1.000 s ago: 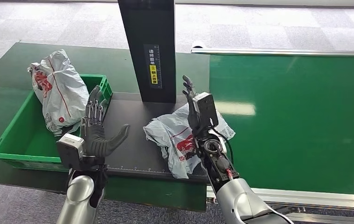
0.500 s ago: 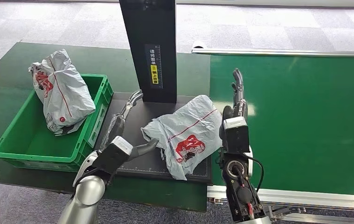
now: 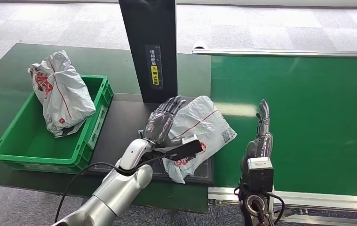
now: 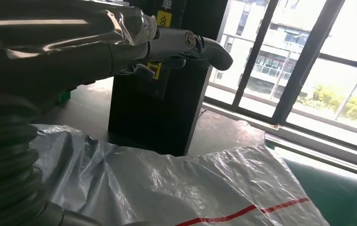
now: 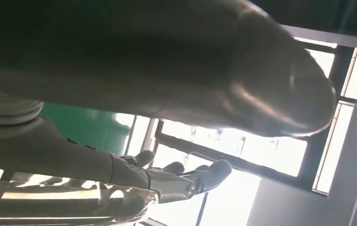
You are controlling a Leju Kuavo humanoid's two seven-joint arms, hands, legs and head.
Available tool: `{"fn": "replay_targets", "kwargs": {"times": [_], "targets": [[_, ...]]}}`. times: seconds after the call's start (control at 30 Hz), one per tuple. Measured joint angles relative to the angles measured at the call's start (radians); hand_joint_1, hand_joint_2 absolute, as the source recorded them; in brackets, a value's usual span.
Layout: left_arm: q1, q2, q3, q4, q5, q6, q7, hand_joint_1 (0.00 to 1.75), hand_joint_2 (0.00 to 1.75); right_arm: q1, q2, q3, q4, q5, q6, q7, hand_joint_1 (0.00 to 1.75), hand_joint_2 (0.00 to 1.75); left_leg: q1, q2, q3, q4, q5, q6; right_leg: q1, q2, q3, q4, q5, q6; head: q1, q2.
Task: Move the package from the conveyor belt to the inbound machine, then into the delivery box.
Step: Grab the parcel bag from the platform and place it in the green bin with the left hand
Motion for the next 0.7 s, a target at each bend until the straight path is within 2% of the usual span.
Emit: {"fn": "replay_targets", "kwargs": {"times": [0.23, 0.7], "targets": [[-0.063, -0.024, 0.0, 0.17, -0.011, 0.019, 0.004, 0.0, 1.75, 0.0, -0.003, 0.016, -0.001, 0.0, -0.001, 0.005, 0.0, 0.0, 0.0, 0.0, 0.0, 0.0, 0.0, 0.0, 0.0, 0.0, 0.0, 0.0, 0.0, 0.0, 0.0, 0.0], [-0.089, -0.034, -0.001, 0.251, -0.028, 0.021, 0.024, 0.0, 1.75, 0.0, -0.008, 0.02, -0.004, -0.003, -0.001, 0.007, 0.0, 0.0, 0.0, 0.0, 0.0, 0.0, 0.0, 0.0, 0.0, 0.0, 0.0, 0.0, 0.0, 0.0, 0.0, 0.0]]}}
